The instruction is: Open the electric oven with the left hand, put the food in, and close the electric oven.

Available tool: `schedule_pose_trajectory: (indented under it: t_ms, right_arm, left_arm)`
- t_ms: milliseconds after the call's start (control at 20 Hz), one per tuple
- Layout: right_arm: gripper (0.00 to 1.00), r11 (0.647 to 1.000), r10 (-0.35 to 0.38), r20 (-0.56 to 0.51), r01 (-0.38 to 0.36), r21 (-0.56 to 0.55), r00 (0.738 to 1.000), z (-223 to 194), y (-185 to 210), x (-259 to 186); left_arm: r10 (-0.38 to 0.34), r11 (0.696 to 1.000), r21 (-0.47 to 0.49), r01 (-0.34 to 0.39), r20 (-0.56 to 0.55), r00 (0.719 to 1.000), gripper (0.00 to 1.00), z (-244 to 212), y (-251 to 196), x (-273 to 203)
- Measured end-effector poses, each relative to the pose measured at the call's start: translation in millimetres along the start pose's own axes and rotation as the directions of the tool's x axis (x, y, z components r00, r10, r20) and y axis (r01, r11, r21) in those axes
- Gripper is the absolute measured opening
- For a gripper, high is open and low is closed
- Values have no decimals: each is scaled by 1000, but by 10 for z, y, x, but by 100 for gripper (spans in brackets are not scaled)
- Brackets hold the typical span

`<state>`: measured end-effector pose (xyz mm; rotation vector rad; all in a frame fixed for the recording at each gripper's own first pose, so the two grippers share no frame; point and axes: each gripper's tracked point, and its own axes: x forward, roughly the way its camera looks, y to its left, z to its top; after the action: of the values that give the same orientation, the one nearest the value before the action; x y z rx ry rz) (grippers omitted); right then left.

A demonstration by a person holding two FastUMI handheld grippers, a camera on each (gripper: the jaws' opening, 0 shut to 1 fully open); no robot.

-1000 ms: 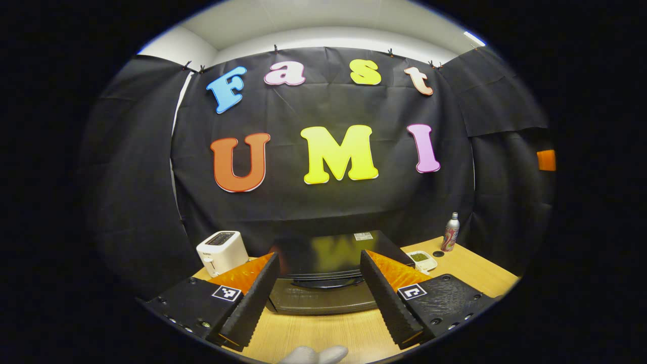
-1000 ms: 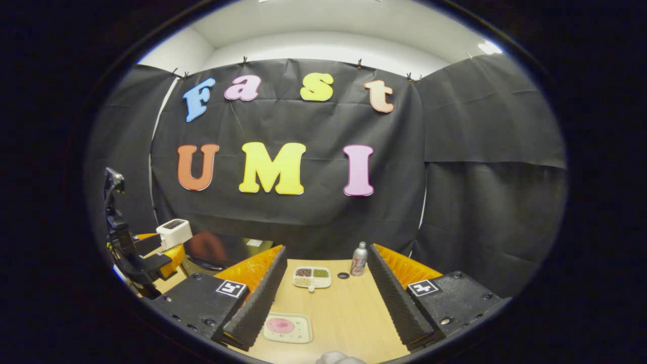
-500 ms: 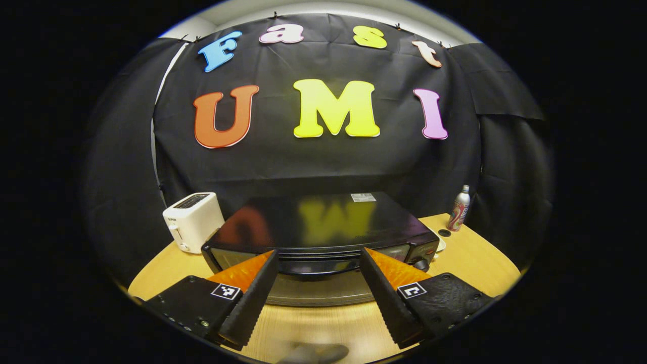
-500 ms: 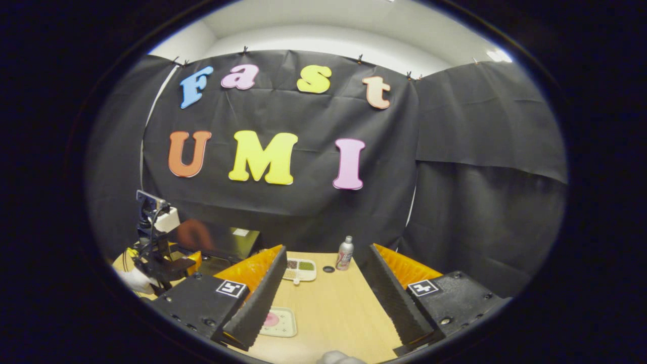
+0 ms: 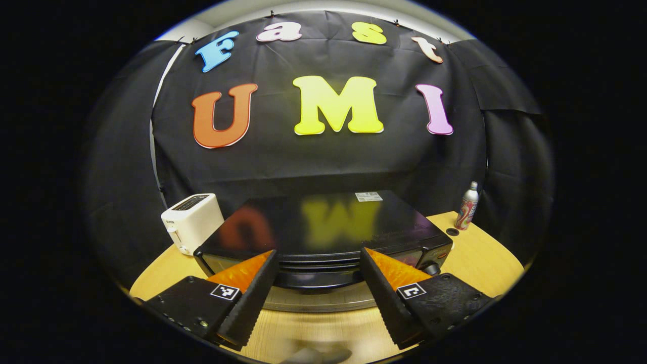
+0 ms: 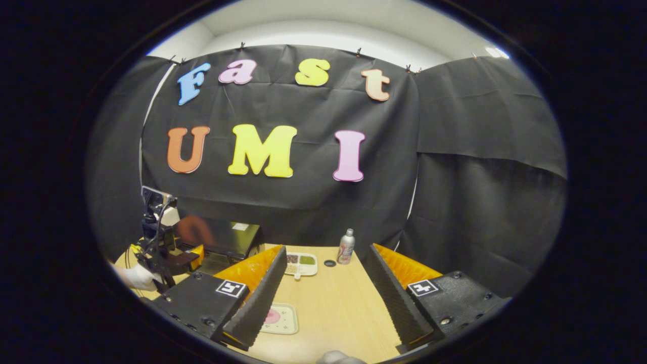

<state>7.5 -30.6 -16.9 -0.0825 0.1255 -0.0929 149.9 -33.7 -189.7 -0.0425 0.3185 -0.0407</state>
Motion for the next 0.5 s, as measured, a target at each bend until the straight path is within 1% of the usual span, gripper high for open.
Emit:
schedule_pose_trajectory:
  t_ms: [50, 250, 500]
  right_arm:
    - [97, 1000, 4, 2, -4, 1, 1000, 11, 20, 0]
    - [97, 1000, 26, 1, -26, 6, 1000, -5, 105, 10]
    - [97, 998, 58, -16, -59, -8, 998, -110, 206, 22]
  left_arm:
    - [-4, 1000, -4, 4, -16, 1000, 98, -18, -6, -22]
    - [-8, 1000, 2, 8, -15, 1000, 98, -65, -14, -147]
    - [-13, 1000, -5, 13, -35, 999, 98, -242, -25, -386]
